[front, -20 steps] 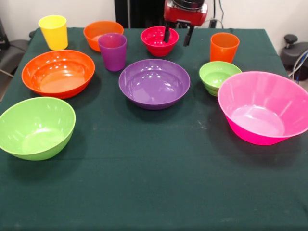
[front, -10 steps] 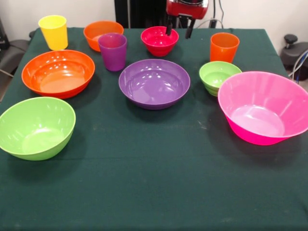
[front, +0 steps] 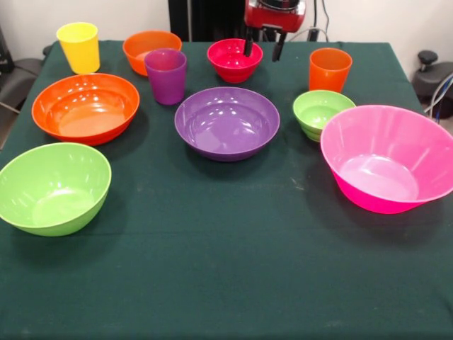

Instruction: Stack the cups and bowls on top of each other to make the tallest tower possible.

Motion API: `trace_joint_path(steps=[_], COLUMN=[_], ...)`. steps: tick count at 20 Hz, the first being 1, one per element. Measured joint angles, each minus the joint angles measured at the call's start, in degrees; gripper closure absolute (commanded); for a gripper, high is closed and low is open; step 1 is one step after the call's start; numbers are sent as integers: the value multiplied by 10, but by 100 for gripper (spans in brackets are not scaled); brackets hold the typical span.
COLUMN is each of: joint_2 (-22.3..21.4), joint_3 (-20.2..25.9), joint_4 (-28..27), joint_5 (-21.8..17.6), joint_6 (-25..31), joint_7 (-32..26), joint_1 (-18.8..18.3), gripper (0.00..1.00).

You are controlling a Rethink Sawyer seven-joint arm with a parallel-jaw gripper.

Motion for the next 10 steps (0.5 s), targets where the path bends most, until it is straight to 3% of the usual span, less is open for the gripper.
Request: trace_joint_path(steps=[10], joint_2=[34], joint_3=[0], joint_4=[0], joint_5=[-10], joint_6=[-23], joint_7=[0], joint_1=[-5], gripper=[0])
